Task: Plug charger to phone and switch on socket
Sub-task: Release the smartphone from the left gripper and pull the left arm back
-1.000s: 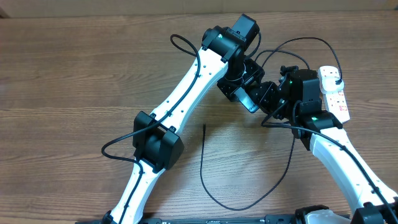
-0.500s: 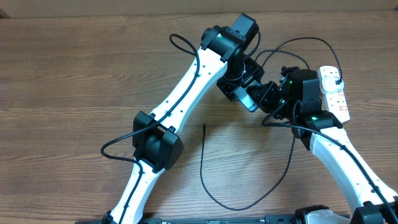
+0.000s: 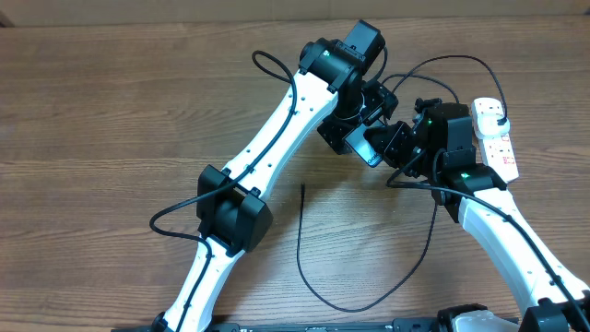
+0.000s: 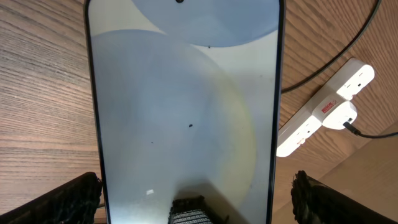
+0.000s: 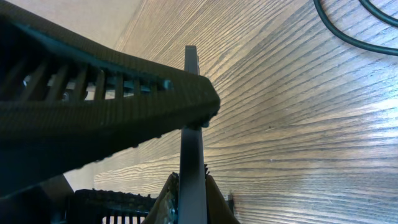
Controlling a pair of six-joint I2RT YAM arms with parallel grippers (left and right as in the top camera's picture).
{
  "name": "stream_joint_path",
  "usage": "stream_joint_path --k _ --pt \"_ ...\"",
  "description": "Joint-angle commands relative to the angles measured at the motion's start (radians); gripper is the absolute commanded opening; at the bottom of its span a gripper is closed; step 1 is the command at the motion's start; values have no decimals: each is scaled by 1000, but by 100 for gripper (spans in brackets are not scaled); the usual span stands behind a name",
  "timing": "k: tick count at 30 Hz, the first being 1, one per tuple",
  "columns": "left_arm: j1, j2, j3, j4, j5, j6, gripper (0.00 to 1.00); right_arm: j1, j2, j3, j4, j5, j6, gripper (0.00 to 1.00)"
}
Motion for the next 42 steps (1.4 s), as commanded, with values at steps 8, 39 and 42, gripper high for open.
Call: stream_joint_path --k 8,39,42 --pt "121 -50 29 -29 76 73 100 3 -3 24 14 41 -12 4" --pt "388 -53 29 63 305 257 100 3 -3 24 184 104 955 4" --pt "388 -53 29 63 307 250 100 3 -3 24 217 105 1001 4"
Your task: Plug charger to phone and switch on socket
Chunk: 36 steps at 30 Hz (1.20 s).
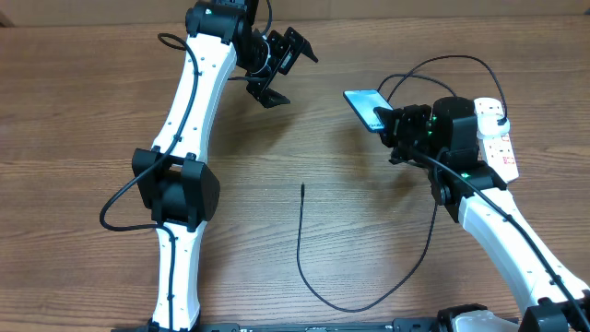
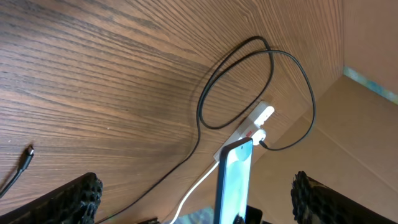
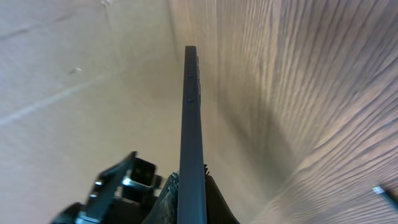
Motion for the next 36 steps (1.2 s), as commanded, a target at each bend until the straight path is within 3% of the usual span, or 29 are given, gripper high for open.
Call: stream_joint_path --k 1,7,17,36 --pt "-3 -53 29 0 24 -4 100 5 -5 25 55 3 108 4" --pt "-15 -53 29 27 55 -20 100 33 -5 25 153 31 157 4" --pt "-45 -53 29 85 94 -38 100 80 -4 25 163 74 253 4" --pt "-128 -53 29 206 94 -137 100 136 -5 25 259 124 299 4"
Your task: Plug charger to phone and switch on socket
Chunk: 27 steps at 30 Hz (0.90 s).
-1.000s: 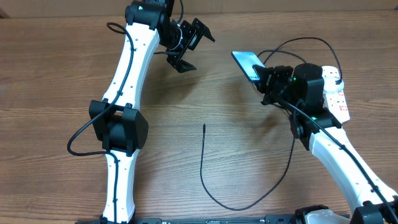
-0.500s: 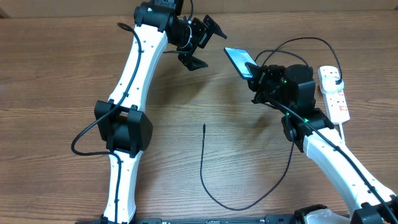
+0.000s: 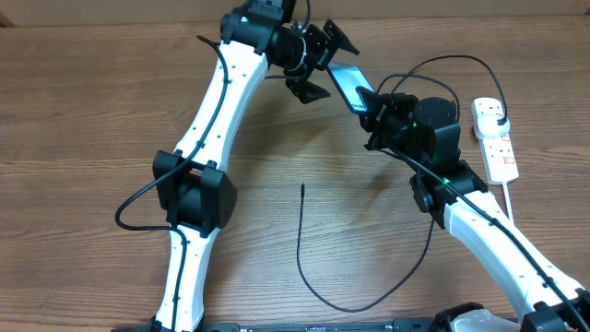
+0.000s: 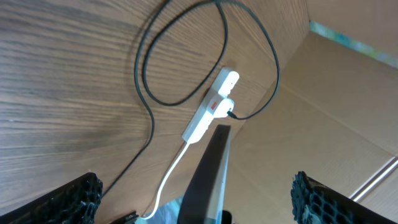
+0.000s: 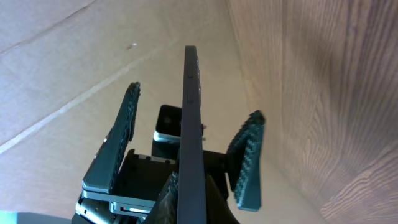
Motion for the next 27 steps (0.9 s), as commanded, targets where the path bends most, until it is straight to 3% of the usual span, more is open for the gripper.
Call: stream_joint_path --k 1,7,13,21,27 --pt "-10 -53 29 4 16 -28 100 5 -4 24 24 5 31 4" --pt "-11 -53 29 4 17 -39 99 7 -5 24 28 5 32 4" --pt "-11 -53 29 4 16 -39 82 13 -5 24 36 6 53 4" --pt "-13 -53 29 4 16 -39 80 15 -4 24 44 1 53 4" --pt "-13 -53 29 4 16 -39 62 18 -5 24 47 -2 53 4"
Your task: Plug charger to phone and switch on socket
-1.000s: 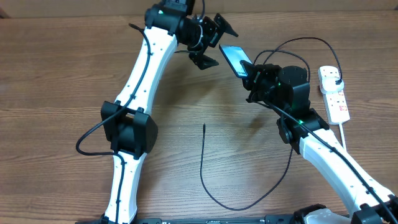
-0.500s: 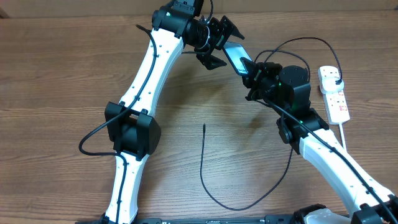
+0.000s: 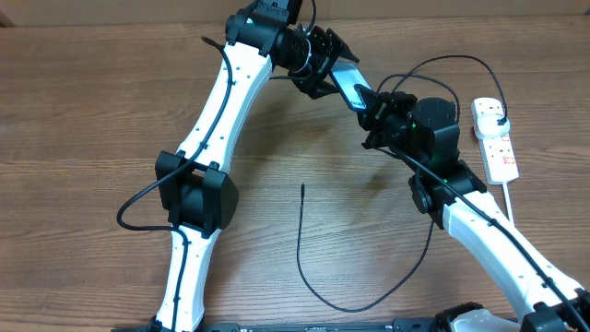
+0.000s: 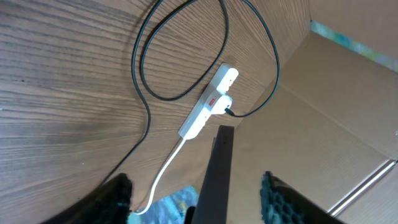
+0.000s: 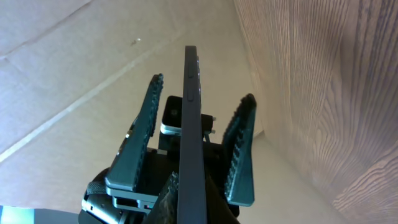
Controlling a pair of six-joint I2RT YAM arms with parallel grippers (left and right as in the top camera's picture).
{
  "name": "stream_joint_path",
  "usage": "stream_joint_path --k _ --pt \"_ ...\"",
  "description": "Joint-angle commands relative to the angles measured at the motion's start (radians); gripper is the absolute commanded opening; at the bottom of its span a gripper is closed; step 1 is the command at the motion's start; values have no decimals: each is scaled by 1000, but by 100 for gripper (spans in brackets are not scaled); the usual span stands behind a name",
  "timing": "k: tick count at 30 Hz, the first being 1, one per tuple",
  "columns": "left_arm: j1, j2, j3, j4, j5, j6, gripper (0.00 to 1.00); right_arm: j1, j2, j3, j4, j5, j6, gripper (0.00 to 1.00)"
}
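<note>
The phone [image 3: 351, 88] is in the air, its lower end pinched by my right gripper [image 3: 373, 109]. In the right wrist view it stands edge-on [image 5: 189, 118] out of that gripper [image 5: 189, 194]. My left gripper [image 3: 336, 74] straddles the phone's upper end, fingers [image 5: 142, 140] on either side with gaps showing. The left wrist view shows the phone [image 4: 217, 165] between the open left gripper [image 4: 198, 186]. The black charger cable's free plug end [image 3: 302, 188] lies on the table. The white socket strip [image 3: 494, 138] lies at the right, with an adapter plugged in.
The black cable loops across the wood table [image 3: 92, 138], down to the front [image 3: 350, 309] and back up round behind the right arm to the strip [image 4: 208, 113]. A cardboard wall runs along the table's far edge.
The left gripper's jaws have narrowed around the phone's upper end and sit slightly further over it. The right gripper still holds the phone in the same place.
At first both grippers were at the phone low over the table, the right shut on its edge. Then the left arm was away at the far left, open, while the right held the phone up. Later the left gripper straddled the phone wide open, now narrower.
</note>
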Motion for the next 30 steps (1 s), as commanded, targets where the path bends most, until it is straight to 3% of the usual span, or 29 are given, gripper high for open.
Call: stream_joint_path --k 1,3,11,16,30 --pt "-2 -53 29 3 11 6 61 7 -4 24 24 -2 3 4" --pt "-2 -53 29 3 11 6 55 7 -5 24 25 -3 3 4" --pt "-2 -53 29 3 11 6 52 7 -4 24 25 -13 3 4" --pt "-2 -53 29 3 11 6 39 7 -5 24 24 -16 3 4" --pt "-2 -53 29 3 11 7 40 7 -4 24 25 -28 3 4"
